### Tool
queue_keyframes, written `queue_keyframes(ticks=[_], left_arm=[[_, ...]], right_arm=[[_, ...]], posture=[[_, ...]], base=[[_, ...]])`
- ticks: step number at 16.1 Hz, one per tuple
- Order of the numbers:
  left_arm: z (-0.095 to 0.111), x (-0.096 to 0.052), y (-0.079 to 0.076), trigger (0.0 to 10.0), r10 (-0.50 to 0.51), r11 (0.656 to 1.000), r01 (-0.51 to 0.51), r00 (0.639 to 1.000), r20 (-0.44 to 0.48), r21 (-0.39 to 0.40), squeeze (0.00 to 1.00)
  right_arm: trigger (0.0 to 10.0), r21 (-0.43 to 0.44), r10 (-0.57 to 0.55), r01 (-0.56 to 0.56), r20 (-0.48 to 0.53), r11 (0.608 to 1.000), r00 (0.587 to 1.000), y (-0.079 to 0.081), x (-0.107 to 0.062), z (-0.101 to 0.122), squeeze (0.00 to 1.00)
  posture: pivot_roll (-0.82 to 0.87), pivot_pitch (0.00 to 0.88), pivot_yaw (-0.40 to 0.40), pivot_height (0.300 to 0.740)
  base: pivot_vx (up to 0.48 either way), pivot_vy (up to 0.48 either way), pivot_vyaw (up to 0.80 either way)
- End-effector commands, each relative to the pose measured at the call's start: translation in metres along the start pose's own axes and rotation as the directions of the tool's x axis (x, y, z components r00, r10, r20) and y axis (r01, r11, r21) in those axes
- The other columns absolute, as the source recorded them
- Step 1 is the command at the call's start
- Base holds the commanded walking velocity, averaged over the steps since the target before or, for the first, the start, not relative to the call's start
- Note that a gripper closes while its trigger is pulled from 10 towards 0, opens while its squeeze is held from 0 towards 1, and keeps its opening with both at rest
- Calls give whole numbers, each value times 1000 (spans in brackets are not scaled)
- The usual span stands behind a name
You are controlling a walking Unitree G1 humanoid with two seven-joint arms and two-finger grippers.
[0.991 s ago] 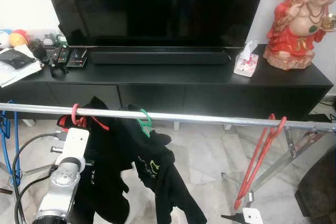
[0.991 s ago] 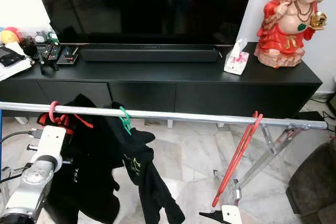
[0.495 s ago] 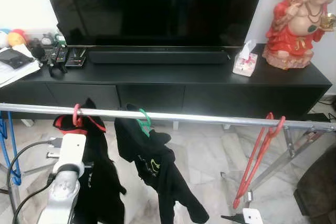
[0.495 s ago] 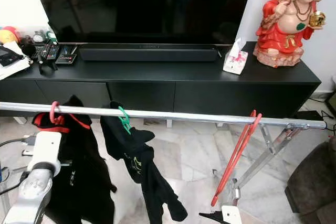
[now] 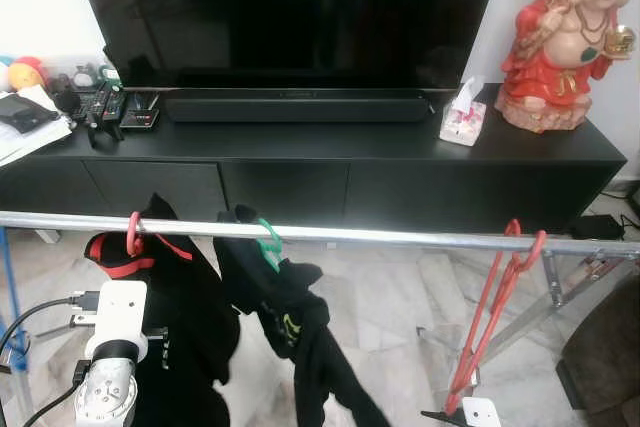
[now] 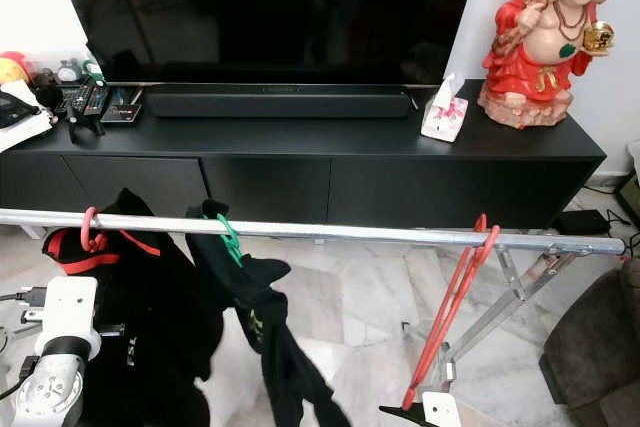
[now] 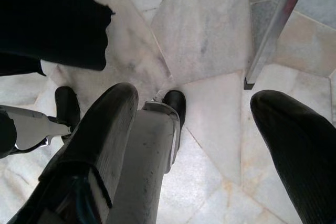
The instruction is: Hang hanger
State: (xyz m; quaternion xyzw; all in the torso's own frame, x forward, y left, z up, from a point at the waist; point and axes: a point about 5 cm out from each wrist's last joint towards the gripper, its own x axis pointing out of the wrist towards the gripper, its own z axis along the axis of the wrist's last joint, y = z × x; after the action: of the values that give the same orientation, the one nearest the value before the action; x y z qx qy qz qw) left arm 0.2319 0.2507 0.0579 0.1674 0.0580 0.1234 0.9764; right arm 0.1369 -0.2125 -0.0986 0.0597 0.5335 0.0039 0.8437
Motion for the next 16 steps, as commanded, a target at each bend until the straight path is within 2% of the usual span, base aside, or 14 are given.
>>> queue_keyframes(ticks=[1, 2, 4, 5, 6, 7, 8, 11, 14, 16], left_arm=[[-5, 1, 0, 0, 20, 1000, -20, 999, -36, 9, 0], [-4, 3, -1, 0, 20, 1000, -20, 999, -38, 11, 0], [11, 22, -12, 0, -3, 1000, 3, 1000, -8, -11, 0], [15, 27, -14, 0, -15, 1000, 15, 1000, -6, -16, 0], [18, 30, -15, 2588, -21, 1000, 21, 1000, -1, -20, 0], [23, 36, -18, 9294, -37, 999, 37, 999, 4, -25, 0], [27, 41, -20, 10000, -45, 999, 45, 999, 1, -13, 0], [38, 45, -18, 10000, -7, 999, 9, 998, 59, -48, 0], [45, 36, -16, 10000, 8, 997, 2, 992, 124, -74, 0], [40, 31, -18, 10000, -9, 997, 17, 994, 111, -72, 0]], right_arm=[[10000, -3, -3, 3, 0, 1000, 1000, -3, -1, -1, 0], [10000, -4, -3, 3, -1, 1000, 1000, -3, -1, -1, 0], [10000, -7, -4, 4, -1, 1000, 1000, -3, -1, -1, 0], [10000, -6, -4, 4, 0, 1000, 1000, -3, -1, -1, 0], [10000, -5, -5, 5, 0, 1000, 1000, -3, -1, -1, 0], [10000, -3, -6, 6, 1, 1000, 1000, -2, -1, 0, 0], [10000, -6, -5, 5, -1, 1000, 1000, -2, -1, 0, 0], [10000, -3, -4, 4, 1, 1000, 1000, -2, 0, 0, 0], [10000, -3, -4, 4, 3, 1000, 1000, -1, 0, 0, 0], [10000, -5, -4, 4, 1, 1000, 1000, -1, 0, -1, 0]], posture=[[16, 0, -45, 740], [16, 0, -45, 740], [8, 0, -45, 740], [4, 0, -43, 740], [4, 0, -43, 740], [4, 0, -43, 740], [2, 0, -41, 740], [-1, 0, -37, 740], [-3, 0, -33, 740], [4, 0, -32, 740]], base=[[0, 0, 0], [0, 0, 0], [0, 0, 0], [0, 0, 0], [0, 0, 0], [0, 0, 0], [0, 0, 0], [0, 0, 0], [0, 0, 0], [0, 0, 0]])
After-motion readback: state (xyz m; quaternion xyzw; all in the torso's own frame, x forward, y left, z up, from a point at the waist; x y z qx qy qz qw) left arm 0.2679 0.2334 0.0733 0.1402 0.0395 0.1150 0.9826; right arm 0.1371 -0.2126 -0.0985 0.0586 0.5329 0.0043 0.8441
